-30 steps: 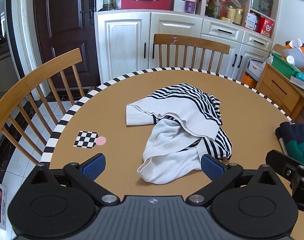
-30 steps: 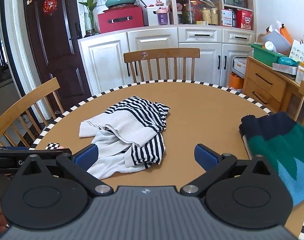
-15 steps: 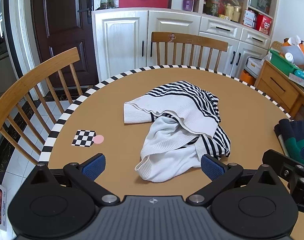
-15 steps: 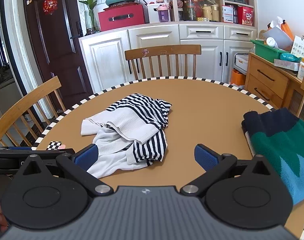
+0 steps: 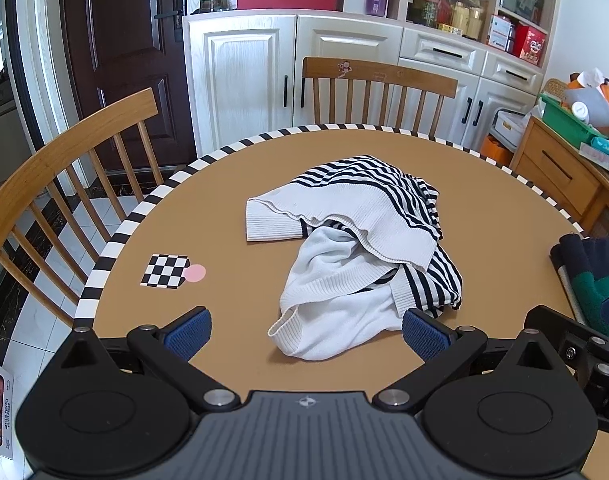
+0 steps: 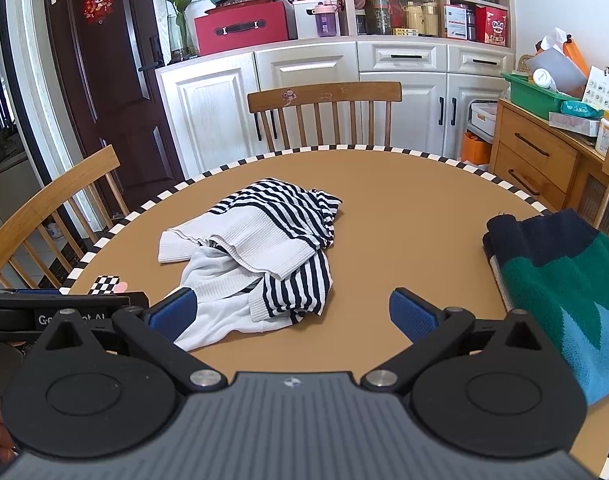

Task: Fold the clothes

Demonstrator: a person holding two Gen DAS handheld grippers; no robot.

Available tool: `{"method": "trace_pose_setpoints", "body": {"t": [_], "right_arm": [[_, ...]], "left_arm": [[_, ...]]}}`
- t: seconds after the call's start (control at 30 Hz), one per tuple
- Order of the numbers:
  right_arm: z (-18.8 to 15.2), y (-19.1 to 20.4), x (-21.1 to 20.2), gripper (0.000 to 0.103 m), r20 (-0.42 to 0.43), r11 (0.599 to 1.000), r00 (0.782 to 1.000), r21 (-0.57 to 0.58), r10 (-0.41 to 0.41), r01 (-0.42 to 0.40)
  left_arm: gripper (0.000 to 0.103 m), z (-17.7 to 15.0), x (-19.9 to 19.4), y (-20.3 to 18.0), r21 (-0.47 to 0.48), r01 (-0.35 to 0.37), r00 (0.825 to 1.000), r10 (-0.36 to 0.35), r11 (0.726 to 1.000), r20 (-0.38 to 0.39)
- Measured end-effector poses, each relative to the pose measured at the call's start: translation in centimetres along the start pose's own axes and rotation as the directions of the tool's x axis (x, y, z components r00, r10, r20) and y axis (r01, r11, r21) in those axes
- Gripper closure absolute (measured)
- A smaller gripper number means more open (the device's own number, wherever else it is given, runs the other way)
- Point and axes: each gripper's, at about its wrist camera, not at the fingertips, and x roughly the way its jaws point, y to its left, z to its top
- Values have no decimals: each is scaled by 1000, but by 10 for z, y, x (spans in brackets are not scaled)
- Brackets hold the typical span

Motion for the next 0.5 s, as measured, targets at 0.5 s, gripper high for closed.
{"method": "trace_pose_setpoints", "body": {"t": [0.5], "right_arm": [[2, -18, 9, 0, -17, 999, 999, -15, 38, -39]], "left_arm": [[0, 2, 7, -17, -4, -40, 999, 40, 999, -22]]}}
